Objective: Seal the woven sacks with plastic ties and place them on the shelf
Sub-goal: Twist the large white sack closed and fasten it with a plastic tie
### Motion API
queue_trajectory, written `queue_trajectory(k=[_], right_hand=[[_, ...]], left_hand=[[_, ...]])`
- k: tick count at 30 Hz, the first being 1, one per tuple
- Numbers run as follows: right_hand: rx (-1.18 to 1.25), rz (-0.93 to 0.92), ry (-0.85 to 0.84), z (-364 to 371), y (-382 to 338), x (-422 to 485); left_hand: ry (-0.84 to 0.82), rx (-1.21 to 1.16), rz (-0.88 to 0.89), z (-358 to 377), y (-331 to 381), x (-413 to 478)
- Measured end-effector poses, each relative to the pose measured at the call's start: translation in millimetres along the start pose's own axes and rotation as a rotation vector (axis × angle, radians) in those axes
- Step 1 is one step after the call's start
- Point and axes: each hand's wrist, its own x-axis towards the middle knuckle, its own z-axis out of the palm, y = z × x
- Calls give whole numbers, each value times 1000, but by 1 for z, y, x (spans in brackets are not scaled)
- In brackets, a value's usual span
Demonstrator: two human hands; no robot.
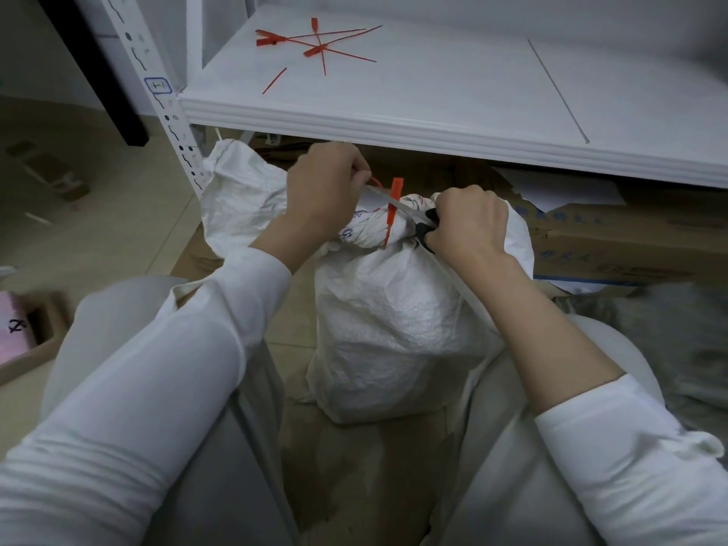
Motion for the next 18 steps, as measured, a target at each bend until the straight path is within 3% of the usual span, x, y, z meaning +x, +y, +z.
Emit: queue_trajectory(k=[11, 18], right_hand=[[216, 116, 68, 2, 7, 0], [364, 161, 67, -6, -6, 16]], left_hand=[[112, -389, -229, -13, -14, 14], [103, -736, -481, -27, -16, 30]])
